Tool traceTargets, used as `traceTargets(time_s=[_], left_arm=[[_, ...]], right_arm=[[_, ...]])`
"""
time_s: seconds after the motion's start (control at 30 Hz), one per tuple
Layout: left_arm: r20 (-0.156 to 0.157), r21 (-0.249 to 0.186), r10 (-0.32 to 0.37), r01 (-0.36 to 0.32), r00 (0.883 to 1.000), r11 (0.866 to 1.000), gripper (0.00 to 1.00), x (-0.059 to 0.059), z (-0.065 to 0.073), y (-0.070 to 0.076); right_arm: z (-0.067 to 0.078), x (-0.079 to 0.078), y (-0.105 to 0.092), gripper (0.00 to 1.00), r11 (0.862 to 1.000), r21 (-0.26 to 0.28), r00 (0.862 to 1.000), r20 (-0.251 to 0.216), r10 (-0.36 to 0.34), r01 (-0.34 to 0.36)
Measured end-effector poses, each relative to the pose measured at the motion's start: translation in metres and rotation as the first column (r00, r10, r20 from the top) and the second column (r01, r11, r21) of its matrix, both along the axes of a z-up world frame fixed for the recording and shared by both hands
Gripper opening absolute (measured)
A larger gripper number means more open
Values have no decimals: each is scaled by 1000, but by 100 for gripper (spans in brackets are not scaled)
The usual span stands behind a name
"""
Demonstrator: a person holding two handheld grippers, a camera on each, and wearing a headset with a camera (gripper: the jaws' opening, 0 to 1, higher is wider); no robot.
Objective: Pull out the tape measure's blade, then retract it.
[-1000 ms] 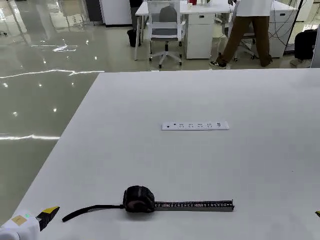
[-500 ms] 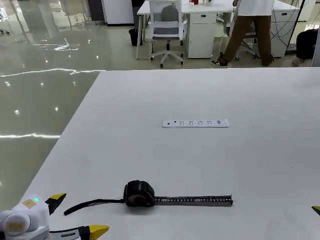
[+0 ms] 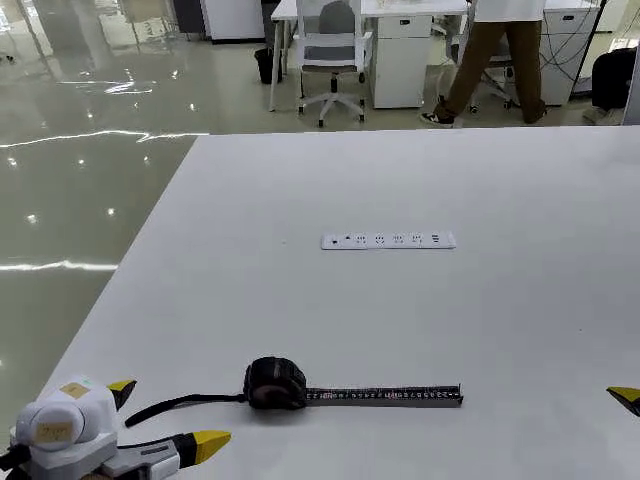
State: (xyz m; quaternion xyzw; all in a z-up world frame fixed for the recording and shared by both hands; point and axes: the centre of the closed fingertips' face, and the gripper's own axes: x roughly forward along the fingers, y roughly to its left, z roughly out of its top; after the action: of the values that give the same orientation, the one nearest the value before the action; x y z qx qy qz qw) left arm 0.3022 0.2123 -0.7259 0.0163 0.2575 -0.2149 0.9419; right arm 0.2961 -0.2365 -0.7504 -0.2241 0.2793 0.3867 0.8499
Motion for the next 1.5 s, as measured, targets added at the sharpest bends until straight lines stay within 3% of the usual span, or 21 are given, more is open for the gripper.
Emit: traceTargets(time_s=[0.1, 0.2, 0.33, 0.47, 0.5, 0.57, 0.6, 0.7, 0.73, 0.8, 0.9, 0.97, 1.03, 1.07, 1.13, 1.2, 1.33, 1.4, 1.5], left_arm=[[9, -4, 34, -34, 999, 999, 100, 9, 4, -15], [6, 1, 44, -44, 999, 999, 100, 16, -2, -30], [-29, 16, 31, -30, 999, 999, 100, 21, -14, -58], [-6, 31, 19, -19, 1000, 999, 100, 34, -15, -84], [16, 23, 26, -27, 1000, 999, 100, 39, -15, -88], [28, -58, -2, 4, 1000, 998, 100, 39, -19, -109], [39, -71, 5, -3, 999, 997, 100, 39, -26, -111], [-11, 7, -9, 9, 1000, 1000, 100, 37, -43, -107], [32, 9, -8, 8, 999, 1000, 100, 40, -38, -105], [29, 25, 24, -25, 999, 999, 100, 44, -40, -99], [31, 8, 85, -85, 996, 996, 100, 51, -41, -91], [76, 30, 124, -126, 989, 992, 100, 58, -36, -87], [83, 43, 129, -133, 988, 990, 100, 60, -38, -90], [83, 41, 137, -141, 987, 989, 100, 62, -39, -90], [79, -20, 184, -183, 980, 983, 100, 66, -40, -92], [50, -50, 213, -211, 976, 976, 100, 65, -47, -91], [63, -19, 177, -176, 982, 984, 100, 63, -50, -91], [79, -34, 174, -171, 982, 985, 100, 66, -47, -90], [79, -32, 176, -174, 981, 984, 100, 68, -49, -86]], right_arm=[[5, 7, 7, 100, 999, -17, 999, -7, 42, -42], [5, 17, 12, 100, 996, -36, 997, -9, 78, -78], [7, 29, 25, 100, 991, -53, 992, -14, 126, -127], [5, 40, 42, 99, 981, -71, 984, -22, 179, -180], [5, 42, 46, 99, 979, -72, 982, -23, 189, -191], [2, 48, 55, 99, 972, -88, 976, -26, 217, -218], [0, 50, 58, 99, 967, -105, 973, -34, 230, -233], [-7, 58, 67, 98, 957, -122, 964, -55, 259, -264], [-8, 59, 70, 99, 953, -129, 961, -61, 268, -274], [-14, 62, 76, 98, 939, -143, 949, -76, 305, -313], [-20, 69, 84, 96, 916, -177, 932, -101, 347, -360], [-22, 76, 92, 93, 904, -180, 921, -113, 372, -387], [-26, 80, 99, 90, 886, -195, 906, -141, 398, -420], [-29, 82, 101, 89, 878, -203, 900, -154, 408, -433], [-33, 86, 108, 83, 861, -212, 885, -174, 433, -463], [-39, 88, 112, 78, 847, -216, 871, -199, 450, -486], [-52, 87, 110, 65, 820, -233, 846, -255, 468, -523], [-59, 86, 106, 60, 812, -242, 839, -287, 463, -531], [-66, 84, 102, 46, 799, -248, 824, -323, 466, -549]])
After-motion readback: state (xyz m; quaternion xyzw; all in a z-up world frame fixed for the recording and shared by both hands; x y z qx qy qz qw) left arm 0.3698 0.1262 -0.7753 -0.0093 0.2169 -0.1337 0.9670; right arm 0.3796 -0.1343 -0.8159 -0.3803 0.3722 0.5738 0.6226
